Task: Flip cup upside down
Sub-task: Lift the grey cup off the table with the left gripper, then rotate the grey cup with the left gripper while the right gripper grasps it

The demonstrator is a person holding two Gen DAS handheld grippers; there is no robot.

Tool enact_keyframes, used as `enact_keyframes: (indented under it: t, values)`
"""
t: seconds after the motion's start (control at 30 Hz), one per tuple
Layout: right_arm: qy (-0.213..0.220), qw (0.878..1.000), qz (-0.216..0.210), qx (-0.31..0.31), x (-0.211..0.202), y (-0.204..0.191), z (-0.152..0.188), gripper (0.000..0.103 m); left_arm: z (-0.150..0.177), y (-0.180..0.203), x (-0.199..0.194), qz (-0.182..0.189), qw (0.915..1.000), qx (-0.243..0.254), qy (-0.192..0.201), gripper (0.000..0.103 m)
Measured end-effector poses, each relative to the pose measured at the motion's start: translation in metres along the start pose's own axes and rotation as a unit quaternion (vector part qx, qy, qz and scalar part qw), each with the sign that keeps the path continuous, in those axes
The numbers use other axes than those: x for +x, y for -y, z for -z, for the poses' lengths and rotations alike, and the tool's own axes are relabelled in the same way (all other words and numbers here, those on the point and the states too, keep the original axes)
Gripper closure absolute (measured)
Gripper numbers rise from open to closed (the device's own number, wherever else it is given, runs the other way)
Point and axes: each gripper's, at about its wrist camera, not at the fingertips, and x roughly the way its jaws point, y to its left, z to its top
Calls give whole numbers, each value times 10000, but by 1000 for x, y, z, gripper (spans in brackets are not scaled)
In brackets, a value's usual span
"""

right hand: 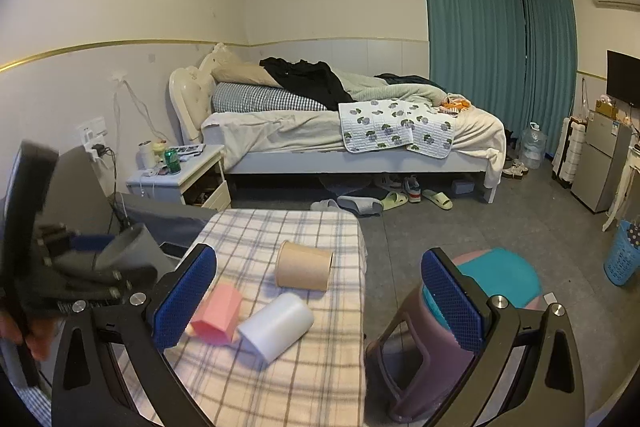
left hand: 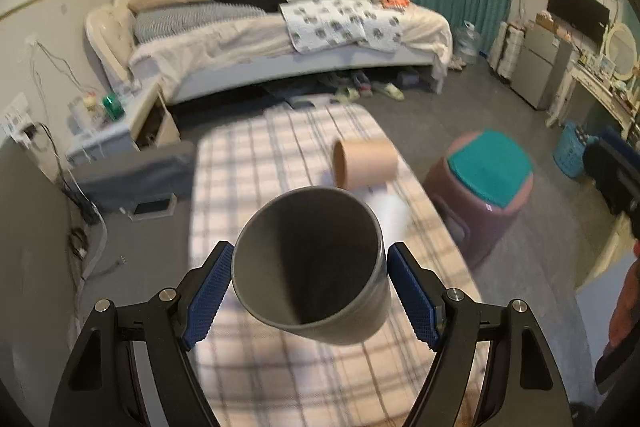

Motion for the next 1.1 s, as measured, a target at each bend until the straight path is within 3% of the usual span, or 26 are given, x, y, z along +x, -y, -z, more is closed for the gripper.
enact_keyframes:
  t: [0.1, 0.33, 0.4, 0.53, 0.73, 0.83, 0.97, 1.1]
  values:
    - [-170, 9998, -41, -20, -4, -6, 14, 0, 16, 7, 25, 2, 9998, -62, -192, 23]
    - [-510, 9983, 65, -272, 9, -14, 40, 0, 46, 11, 69, -163, 9995, -263, 14, 24]
    - [-636, 9976, 98, -269, 18, -13, 46, 0, 62, 13, 77, -183, 9994, -299, -80, 24]
    - [-797, 9965, 151, -217, 29, -8, 54, 0, 95, 21, 64, -212, 9996, -172, -5, 24]
    - [-862, 9958, 228, -199, 27, -5, 60, 0, 140, 25, 59, -59, 9979, -442, -466, 24]
    - [-920, 9953, 223, -191, 26, -8, 63, 0, 145, 23, 68, -37, 9965, -585, -600, 24]
    - [-1007, 9941, 220, -330, 21, -19, 68, 0, 141, 25, 80, -102, 9978, -466, -459, 23]
    - [-1123, 9923, 231, -461, 17, -27, 75, 0, 145, 23, 78, 152, 9981, -436, -412, 15]
